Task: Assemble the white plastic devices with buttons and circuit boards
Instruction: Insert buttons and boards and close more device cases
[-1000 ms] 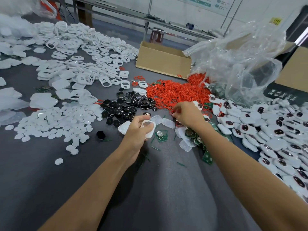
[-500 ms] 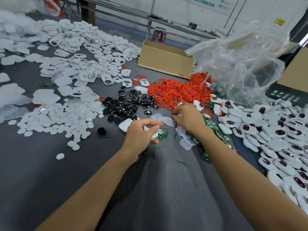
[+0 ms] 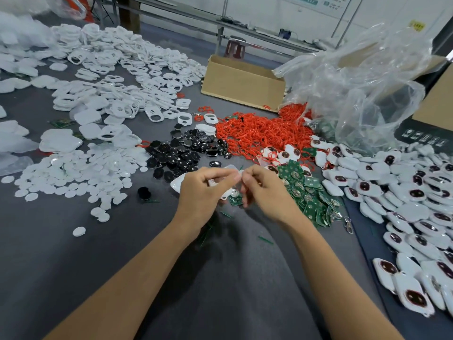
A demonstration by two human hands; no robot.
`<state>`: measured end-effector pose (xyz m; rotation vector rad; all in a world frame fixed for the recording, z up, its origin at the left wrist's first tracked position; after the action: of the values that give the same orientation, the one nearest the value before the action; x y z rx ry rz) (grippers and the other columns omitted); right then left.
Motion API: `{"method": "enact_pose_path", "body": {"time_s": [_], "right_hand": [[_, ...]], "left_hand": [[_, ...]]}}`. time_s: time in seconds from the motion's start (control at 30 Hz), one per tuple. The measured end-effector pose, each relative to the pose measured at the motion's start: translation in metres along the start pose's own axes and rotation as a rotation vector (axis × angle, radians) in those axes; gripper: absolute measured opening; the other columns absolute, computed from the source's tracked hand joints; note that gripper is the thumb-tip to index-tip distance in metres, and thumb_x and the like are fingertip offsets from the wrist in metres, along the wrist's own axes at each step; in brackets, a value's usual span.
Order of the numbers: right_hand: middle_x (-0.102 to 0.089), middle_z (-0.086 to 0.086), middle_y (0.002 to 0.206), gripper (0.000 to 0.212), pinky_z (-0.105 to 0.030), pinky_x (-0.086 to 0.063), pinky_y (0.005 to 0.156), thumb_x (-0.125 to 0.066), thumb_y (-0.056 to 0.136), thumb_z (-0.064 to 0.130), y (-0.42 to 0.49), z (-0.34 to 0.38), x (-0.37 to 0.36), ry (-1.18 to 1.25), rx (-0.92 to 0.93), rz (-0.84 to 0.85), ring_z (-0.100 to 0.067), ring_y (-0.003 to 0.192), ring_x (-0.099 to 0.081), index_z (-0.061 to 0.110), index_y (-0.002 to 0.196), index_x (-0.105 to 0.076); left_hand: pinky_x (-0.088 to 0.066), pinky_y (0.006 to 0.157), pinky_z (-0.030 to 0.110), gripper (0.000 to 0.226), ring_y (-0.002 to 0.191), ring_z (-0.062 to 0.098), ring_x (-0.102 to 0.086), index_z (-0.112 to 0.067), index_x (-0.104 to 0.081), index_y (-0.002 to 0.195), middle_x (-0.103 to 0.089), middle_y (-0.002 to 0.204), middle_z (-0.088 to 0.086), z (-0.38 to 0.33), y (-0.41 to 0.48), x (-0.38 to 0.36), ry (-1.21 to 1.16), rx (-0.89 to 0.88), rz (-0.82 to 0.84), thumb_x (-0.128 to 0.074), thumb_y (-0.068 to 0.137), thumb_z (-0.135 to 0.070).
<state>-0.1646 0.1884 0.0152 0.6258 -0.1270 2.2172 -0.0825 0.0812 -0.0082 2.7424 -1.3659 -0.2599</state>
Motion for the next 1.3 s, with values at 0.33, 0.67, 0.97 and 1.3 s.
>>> {"method": "enact_pose_path", "body": {"time_s": [0.33,0.67,0.97,1.3], "right_hand": [[-0.061,0.000,0.061,0.012,-0.019,-0.044,0.054,-0.054,0.091,-0.002,-0.011,-0.002,0.005,0.142,0.075,-0.174,-0.004,0.049,-0.053,0.007,0.090,-0.062],[-0.062,0.004,0.057,0.013,-0.023,-0.042,0.053,-0.071,0.082,0.008,-0.017,0.005,0.013,-0.004,0.147,-0.243,-0.015,0.051,-0.053,0.014,0.073,-0.064],[-0.057,0.016,0.063,0.016,-0.010,-0.036,0.056,-0.063,0.084,0.007,-0.026,0.014,0.032,-0.114,0.252,-0.459,0.000,0.057,-0.051,0.020,0.077,-0.059],[-0.066,0.006,0.075,0.013,-0.030,-0.049,0.067,-0.065,0.082,0.006,-0.026,0.016,0.024,-0.123,0.309,-0.461,-0.012,0.072,-0.062,0.017,0.076,-0.063]], "left_hand": [[-0.052,0.067,0.030,0.007,0.067,0.013,-0.063,-0.023,-0.078,0.077,-0.072,0.082,0.005,0.003,0.002,-0.002,0.102,-0.015,0.018,-0.079,0.076,-0.016],[-0.053,0.055,0.025,0.005,0.052,0.014,-0.061,-0.013,-0.070,0.083,-0.065,0.096,0.016,0.003,0.000,-0.006,0.157,0.001,0.030,-0.069,0.087,-0.011],[-0.058,0.060,0.030,0.056,0.070,0.020,-0.066,-0.014,-0.046,0.127,-0.071,0.093,0.007,0.016,-0.003,-0.019,-0.072,0.155,0.154,-0.067,0.081,0.010],[-0.057,0.063,0.022,0.021,0.076,0.016,-0.065,-0.006,-0.068,0.103,-0.073,0.086,0.009,0.011,-0.007,-0.028,-0.157,0.155,0.273,-0.064,0.085,0.005]]}}
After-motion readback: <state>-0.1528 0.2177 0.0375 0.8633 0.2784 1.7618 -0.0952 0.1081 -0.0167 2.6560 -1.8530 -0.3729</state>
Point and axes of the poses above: each hand's wrist, its own y-axis towards the middle knuckle, its own x-axis out of the back of the hand, z = x × y, the point moved 8 cm from there along y, towards the middle knuckle
